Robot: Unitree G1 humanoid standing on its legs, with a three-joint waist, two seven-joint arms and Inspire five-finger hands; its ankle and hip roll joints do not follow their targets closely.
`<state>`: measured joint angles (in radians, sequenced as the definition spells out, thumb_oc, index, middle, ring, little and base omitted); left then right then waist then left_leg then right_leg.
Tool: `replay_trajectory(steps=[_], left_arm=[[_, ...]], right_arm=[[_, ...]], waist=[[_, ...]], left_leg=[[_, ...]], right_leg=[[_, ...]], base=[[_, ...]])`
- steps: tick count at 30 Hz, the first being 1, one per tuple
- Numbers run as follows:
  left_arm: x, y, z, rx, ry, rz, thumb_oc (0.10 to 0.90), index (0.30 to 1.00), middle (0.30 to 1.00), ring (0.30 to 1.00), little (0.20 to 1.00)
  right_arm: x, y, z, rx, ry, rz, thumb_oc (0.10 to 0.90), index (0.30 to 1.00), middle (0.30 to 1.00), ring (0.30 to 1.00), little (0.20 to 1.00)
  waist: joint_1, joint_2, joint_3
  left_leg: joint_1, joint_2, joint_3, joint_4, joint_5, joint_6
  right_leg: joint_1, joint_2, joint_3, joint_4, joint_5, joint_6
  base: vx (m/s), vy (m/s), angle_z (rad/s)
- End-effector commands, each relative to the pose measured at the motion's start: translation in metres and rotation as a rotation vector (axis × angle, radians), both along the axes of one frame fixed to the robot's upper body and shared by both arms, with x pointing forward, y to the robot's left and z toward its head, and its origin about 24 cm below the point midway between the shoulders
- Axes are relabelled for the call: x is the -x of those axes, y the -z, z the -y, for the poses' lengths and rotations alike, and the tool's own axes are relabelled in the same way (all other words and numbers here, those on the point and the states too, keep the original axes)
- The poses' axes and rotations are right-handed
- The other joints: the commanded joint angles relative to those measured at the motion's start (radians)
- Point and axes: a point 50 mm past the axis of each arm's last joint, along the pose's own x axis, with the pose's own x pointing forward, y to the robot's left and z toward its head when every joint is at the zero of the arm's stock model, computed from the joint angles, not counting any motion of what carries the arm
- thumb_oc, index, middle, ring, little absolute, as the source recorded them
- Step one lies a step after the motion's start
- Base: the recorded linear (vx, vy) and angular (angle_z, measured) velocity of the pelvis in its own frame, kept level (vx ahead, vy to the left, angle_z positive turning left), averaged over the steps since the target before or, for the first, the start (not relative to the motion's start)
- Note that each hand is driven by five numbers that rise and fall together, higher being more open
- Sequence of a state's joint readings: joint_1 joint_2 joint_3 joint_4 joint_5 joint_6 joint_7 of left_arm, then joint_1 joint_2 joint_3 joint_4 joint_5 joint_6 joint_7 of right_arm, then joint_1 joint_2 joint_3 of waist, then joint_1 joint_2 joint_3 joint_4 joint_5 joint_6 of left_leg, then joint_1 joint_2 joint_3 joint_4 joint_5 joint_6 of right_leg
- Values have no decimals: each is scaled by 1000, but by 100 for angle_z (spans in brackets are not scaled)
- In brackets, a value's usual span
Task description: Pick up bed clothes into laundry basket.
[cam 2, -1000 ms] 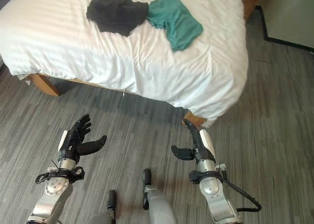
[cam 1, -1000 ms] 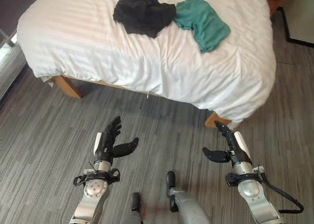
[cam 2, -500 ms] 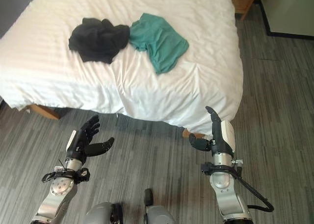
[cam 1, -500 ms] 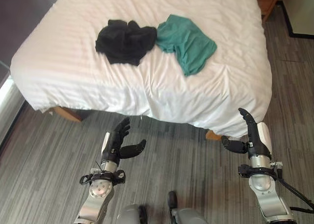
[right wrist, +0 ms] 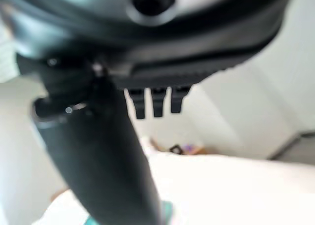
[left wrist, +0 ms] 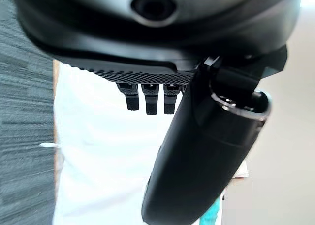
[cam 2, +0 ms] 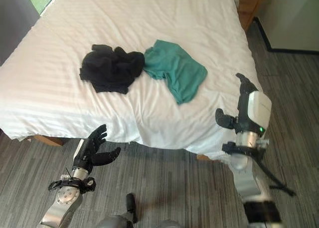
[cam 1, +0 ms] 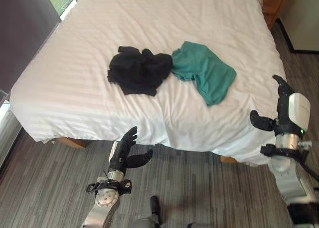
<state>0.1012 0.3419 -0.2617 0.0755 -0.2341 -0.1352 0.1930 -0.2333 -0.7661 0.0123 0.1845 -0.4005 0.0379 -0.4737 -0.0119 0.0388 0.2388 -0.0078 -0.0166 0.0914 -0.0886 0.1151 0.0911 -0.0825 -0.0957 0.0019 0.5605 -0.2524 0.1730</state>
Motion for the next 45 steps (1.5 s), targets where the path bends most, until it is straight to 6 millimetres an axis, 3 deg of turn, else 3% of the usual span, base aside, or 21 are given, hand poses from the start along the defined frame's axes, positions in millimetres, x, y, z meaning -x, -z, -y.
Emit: replay_trajectory(steps=[1,2,5,6,7,9,15,21,25,32,33,36,37,38,39,41,42,45], left_arm=[[-2,-33,-21,-5,-38,187,800,900,900,900,900],[-1,-28,-26,3,-46,165,800,900,900,900,900],[0,-21,-34,12,-73,129,800,900,900,900,900],[0,-21,-34,14,-74,129,800,900,900,900,900],[-1,-17,-38,9,-87,109,800,900,900,900,900],[-2,-16,-42,-6,-98,103,800,900,900,900,900],[11,2,-47,-5,-134,24,800,900,900,900,900],[20,23,-49,-2,-144,-70,800,900,900,900,900],[21,36,-45,8,-144,-121,800,900,900,900,900],[21,36,-45,8,-144,-121,800,900,900,900,900],[33,77,-50,-62,-188,-322,800,900,900,900,900],[37,86,-63,-100,-249,-375,800,900,900,900,900],[40,87,-72,-130,-280,-392,800,900,900,900,900],[42,88,-79,-147,-303,-402,800,900,900,900,900],[43,87,-91,-190,-336,-410,800,900,900,900,900],[47,86,-110,-263,-386,-442,800,900,900,900,900],[46,77,-130,-294,-460,-433,800,900,900,900,900],[37,54,-152,-310,-576,-337,800,900,900,900,900]], right_arm=[[-25,-89,-5,120,-7,290,800,900,900,900,900],[-36,-101,6,175,40,243,800,900,900,900,900],[-42,-104,26,163,105,171,800,900,900,900,900],[-43,-105,26,164,103,172,800,900,900,900,900],[-43,-103,38,139,142,131,800,900,900,900,900],[-44,-103,44,153,155,89,800,900,900,900,900],[-55,-93,34,173,108,3,800,900,900,900,900],[-67,-71,37,206,127,-146,800,900,900,900,900],[-65,-43,46,162,151,-254,800,900,900,900,900],[-65,-43,46,162,151,-254,800,900,900,900,900],[-67,-51,57,125,202,-287,400,300,300,300,300],[-72,-109,44,148,139,-102,400,300,300,300,300],[-68,-140,38,172,112,-3,400,300,300,300,300],[-66,-155,30,191,80,58,400,300,300,300,300],[-56,-187,27,220,69,161,400,300,300,300,300],[-40,-220,23,252,55,284,400,300,300,300,300],[-17,-244,24,290,55,402,400,300,300,300,300],[28,-266,43,298,111,544,400,300,300,300,300]], waist=[[68,-69,-50],[65,-82,-49],[43,-103,-41],[38,-99,-40],[39,-104,-35],[35,-105,-28],[36,-95,-37],[47,-50,-24],[51,-9,-12],[50,-9,-13],[63,37,-1],[50,43,1],[46,41,-3],[41,40,-10],[38,36,-15],[28,27,-28],[11,10,-37],[-12,-33,-42]], left_leg=[[9,75,60,1,-78,-148],[20,74,49,1,-89,-160],[41,59,0,1,-118,-170],[43,61,-4,1,-121,-171],[50,58,-32,1,-131,-181],[59,66,-50,1,-142,-189],[64,76,-60,1,-150,-204],[-19,85,-94,1,-103,-230],[-87,83,-118,1,-69,-250],[-88,83,-119,1,-68,-250],[-100,94,-128,1,-37,-273],[-76,109,-123,1,-21,-283],[-62,116,-122,1,-10,-289],[-53,121,-121,1,1,-291],[-28,130,-124,1,20,-296],[10,141,-123,1,48,-293],[9,143,-114,86,46,-284],[-32,117,-99,261,41,-276]], right_leg=[[5,-70,-47,-281,291,3],[3,-39,-73,-394,251,-17],[-16,21,-43,-597,290,-23],[-7,22,-48,-609,293,-24],[-44,34,-38,-637,327,-15],[-65,26,-53,-634,349,-12],[-40,3,-90,-648,359,-31],[-65,9,-97,-648,336,-46],[-100,9,-114,-648,317,-51],[-101,9,-114,-648,317,-51],[-88,17,-124,-648,287,-61],[-55,20,-117,-648,277,-68],[-42,22,-111,-648,276,-70],[-35,22,-110,-648,272,-71],[-16,26,-102,-648,267,-72],[6,27,-88,-648,259,-73],[26,15,-79,-648,260,-76],[67,-10,-66,-646,263,-83]], base=[[245,-67,21],[311,-102,29],[285,-87,55],[281,-123,111],[258,-155,95],[281,-188,57],[167,-131,50],[38,-85,18],[32,-64,25],[20,-15,2],[124,-70,2],[59,-31,7],[36,14,-4],[49,28,-7],[70,46,-6],[62,6,-15],[64,-56,-13],[65,-91,6]])
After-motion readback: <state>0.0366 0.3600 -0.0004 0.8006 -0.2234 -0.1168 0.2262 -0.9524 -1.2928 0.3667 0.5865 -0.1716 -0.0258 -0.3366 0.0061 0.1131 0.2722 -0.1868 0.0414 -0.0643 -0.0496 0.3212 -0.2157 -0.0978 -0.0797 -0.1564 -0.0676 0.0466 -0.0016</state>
